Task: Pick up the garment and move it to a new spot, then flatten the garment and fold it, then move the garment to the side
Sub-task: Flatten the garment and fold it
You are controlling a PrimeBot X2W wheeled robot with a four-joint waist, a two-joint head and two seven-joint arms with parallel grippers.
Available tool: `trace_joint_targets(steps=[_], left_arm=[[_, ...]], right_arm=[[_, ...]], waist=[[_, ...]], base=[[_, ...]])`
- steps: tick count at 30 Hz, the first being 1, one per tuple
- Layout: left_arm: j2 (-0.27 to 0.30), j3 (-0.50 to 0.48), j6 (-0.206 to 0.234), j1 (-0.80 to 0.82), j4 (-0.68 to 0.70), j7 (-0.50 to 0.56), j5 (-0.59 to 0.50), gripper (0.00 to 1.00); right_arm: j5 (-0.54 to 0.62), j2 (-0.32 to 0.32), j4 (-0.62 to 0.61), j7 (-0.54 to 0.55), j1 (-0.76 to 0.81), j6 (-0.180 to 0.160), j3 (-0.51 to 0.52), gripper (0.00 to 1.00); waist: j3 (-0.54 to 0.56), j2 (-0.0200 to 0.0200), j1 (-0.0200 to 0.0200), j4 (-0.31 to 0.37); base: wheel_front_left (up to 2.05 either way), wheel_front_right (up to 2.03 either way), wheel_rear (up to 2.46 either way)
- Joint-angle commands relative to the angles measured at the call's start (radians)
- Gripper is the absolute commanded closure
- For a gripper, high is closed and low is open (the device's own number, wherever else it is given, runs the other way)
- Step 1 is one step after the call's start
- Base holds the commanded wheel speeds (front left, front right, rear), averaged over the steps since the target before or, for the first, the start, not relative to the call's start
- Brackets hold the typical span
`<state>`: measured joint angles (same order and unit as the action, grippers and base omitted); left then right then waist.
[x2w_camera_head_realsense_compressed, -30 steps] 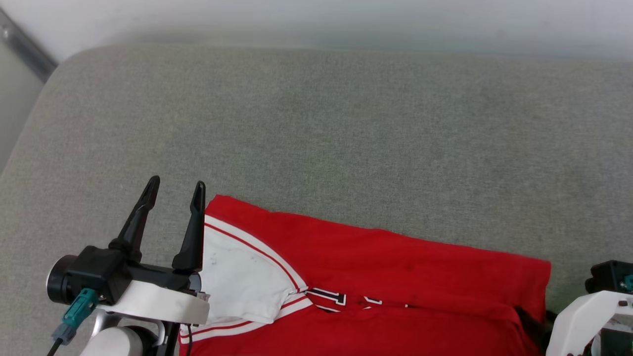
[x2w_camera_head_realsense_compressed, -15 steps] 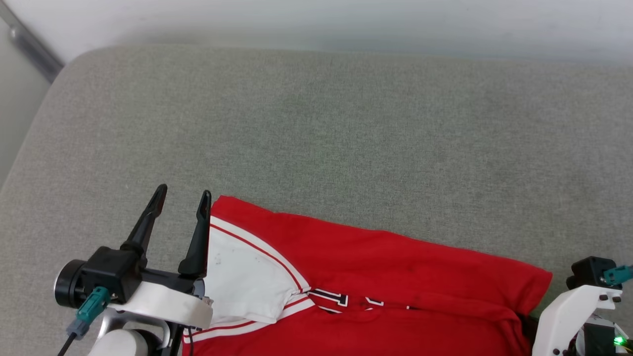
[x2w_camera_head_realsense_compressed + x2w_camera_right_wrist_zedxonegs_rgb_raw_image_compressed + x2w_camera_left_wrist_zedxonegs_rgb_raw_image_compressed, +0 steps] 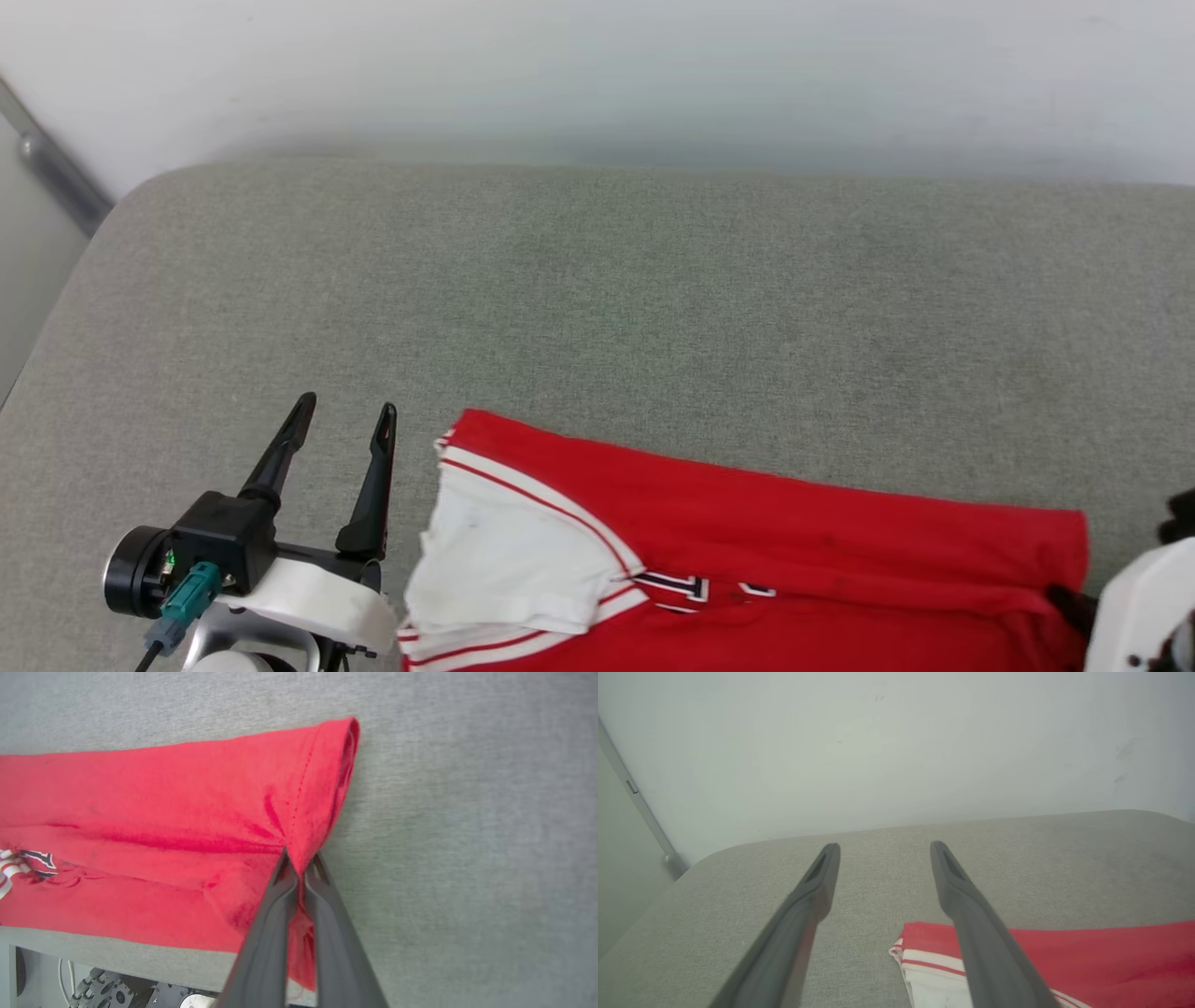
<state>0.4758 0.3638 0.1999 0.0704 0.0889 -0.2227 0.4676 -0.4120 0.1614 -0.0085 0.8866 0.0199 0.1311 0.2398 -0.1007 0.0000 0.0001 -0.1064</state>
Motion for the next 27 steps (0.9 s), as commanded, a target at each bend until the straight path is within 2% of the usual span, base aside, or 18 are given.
trace_joint_targets(steps=[1,9,11,13,17,21,24,27], left_arm=[[-0.003,0.002,0.004,0.002,0.003,0.0,-0.007,0.0],[-0.011,0.009,0.009,-0.009,-0.001,-0.007,-0.003,0.0],[-0.014,0.01,0.01,-0.013,-0.002,-0.008,0.0,0.0],[-0.015,0.011,0.011,-0.015,-0.002,-0.009,0.001,0.0],[-0.015,0.016,0.012,-0.014,-0.001,-0.011,-0.001,0.0],[-0.018,0.025,0.005,0.0,-0.001,-0.009,-0.004,0.0],[-0.021,0.035,-0.002,0.01,-0.003,-0.008,-0.005,0.0],[-0.023,0.041,-0.005,0.017,-0.004,-0.008,-0.005,0.0]], right_arm=[[-0.002,0.018,0.009,-0.003,-0.018,-0.001,0.045,1.0],[0.001,0.034,0.017,0.014,-0.01,-0.001,0.21,1.0],[-0.016,0.017,0.011,0.04,-0.011,-0.001,0.242,1.0],[-0.066,-0.025,0.008,0.094,-0.025,-0.001,0.266,1.0],[-0.231,-0.089,-0.014,0.255,-0.053,0.0,0.288,1.0],[-0.475,-0.112,0.019,0.381,-0.079,0.0,0.293,1.0],[-0.666,-0.112,0.094,0.397,-0.092,0.0,0.234,1.0],[-0.799,-0.112,0.143,0.372,-0.097,0.0,0.141,1.0]], waist=[[0.003,0.0,-0.0001,0.001],[0.012,0.0,-0.0001,-0.006],[0.015,0.0,-0.0001,-0.008],[0.017,0.0,-0.0001,-0.01],[0.023,0.0,-0.0001,-0.014],[0.023,0.0,-0.0001,-0.029],[0.023,0.0,-0.0001,-0.048],[0.02,0.0,-0.0001,-0.07]], base=[[0.0,0.0,0.0],[0.0,0.0,0.0],[0.0,0.0,0.0],[0.0,0.0,0.0],[0.0,0.0,0.0],[0.0,0.0,0.0],[0.0,0.0,0.0],[0.0,0.0,0.0]])
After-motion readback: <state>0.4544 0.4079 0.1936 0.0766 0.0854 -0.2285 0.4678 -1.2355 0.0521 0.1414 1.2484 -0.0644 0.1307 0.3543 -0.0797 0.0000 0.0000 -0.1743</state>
